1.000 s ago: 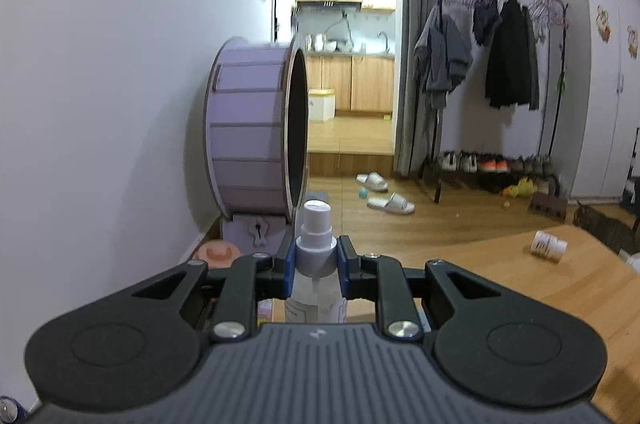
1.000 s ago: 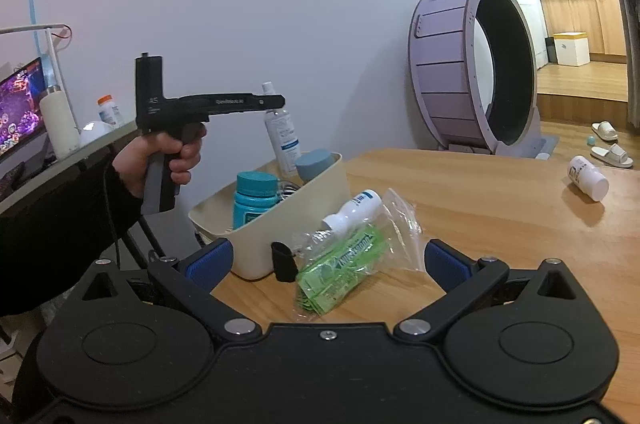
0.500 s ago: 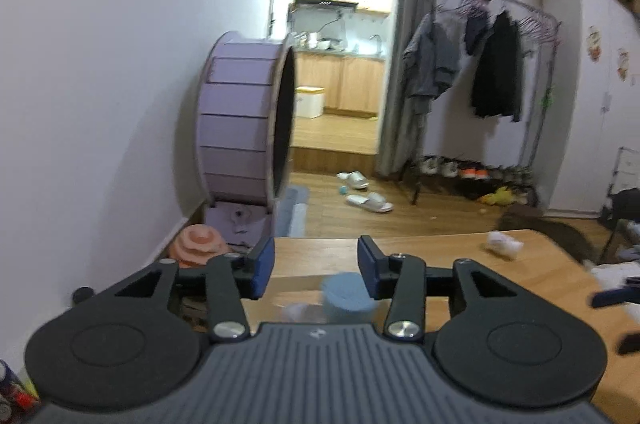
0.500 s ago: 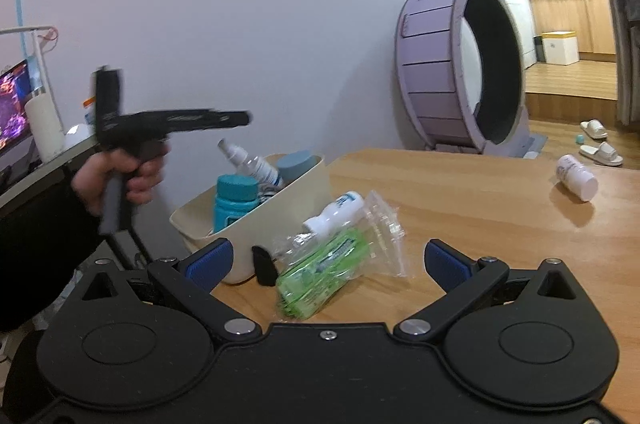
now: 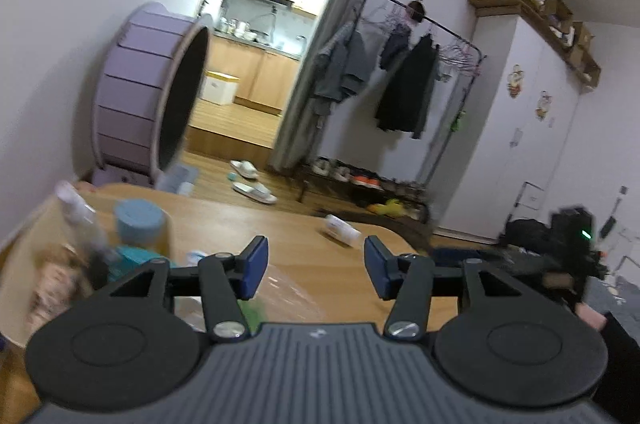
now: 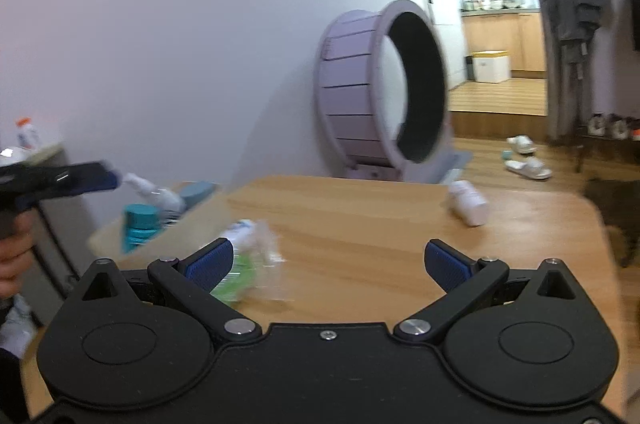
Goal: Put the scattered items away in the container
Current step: 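Move the right gripper to the white pill bottle lying on the table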
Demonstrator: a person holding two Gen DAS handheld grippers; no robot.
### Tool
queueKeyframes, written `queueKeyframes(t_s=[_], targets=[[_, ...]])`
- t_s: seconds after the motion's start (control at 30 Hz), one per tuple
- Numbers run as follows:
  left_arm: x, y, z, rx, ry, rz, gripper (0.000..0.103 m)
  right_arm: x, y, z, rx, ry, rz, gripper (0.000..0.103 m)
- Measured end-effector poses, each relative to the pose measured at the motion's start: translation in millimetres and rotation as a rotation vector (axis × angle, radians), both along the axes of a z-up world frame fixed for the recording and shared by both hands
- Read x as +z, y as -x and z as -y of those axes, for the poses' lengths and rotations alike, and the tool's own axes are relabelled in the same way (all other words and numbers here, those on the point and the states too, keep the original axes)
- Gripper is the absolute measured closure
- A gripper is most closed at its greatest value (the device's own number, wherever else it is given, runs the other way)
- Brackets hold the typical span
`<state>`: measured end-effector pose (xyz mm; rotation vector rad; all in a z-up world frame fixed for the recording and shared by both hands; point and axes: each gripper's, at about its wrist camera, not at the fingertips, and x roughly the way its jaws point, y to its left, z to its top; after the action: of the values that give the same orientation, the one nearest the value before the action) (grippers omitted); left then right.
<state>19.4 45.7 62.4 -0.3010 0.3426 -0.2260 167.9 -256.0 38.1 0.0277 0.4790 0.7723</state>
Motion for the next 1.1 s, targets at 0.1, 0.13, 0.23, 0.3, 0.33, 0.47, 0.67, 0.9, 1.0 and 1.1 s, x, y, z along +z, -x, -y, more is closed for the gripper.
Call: queueKeyframes(t_s=[0.1,0.13,0.23,0.3,0.33,0.47,0.67,0.9,1.0,1.1], targets=[[-9.3,-5.2,10.3,-0.043,-0.028,-0.013,0.051,0.0,-15.7,5.2,-0.022,0.047,0.019,0.0],[-11.6,-7.2,11.1,-0.048,-0.035,-0.018,0.051,-1.2,-22.5,4.9,-0.026,0.071,0.02,0.0],[-20.5,-8.7,13.2,-0.054,-0.048,-0.029,0.05,-5.4,-44.6,1.9,-0.036,0.14,0.02,0.0],[-24.9,-9.4,13.4,-0.047,-0.059,-0.031,0.049,-7.7,-60.6,-0.4,-0.048,0.155,0.016,0.0],[-26.3,-9.8,13.5,-0.043,-0.064,-0.029,0.048,-8.3,-67.9,-2.2,-0.049,0.157,0.014,0.0],[-31.0,-4.8,12.0,-0.035,-0.068,-0.011,0.045,-19.7,-98.2,-11.8,-0.045,0.189,-0.009,0.008],[-40.9,-11.6,10.0,-0.018,-0.071,-0.051,0.044,-47.3,-135.9,-22.5,-0.044,0.215,-0.079,0.033],[-40.9,-10.8,7.2,-0.002,-0.056,-0.057,0.044,-64.4,-155.3,-25.4,-0.083,0.208,-0.093,0.041],[-42.0,-8.3,8.0,0.003,-0.054,-0.058,0.044,-65.9,-160.7,-23.9,-0.095,0.195,-0.099,0.041],[-41.8,-8.0,8.2,0.005,-0.053,-0.061,0.044,-66.9,-165.6,-24.2,-0.092,0.187,-0.112,0.048]])
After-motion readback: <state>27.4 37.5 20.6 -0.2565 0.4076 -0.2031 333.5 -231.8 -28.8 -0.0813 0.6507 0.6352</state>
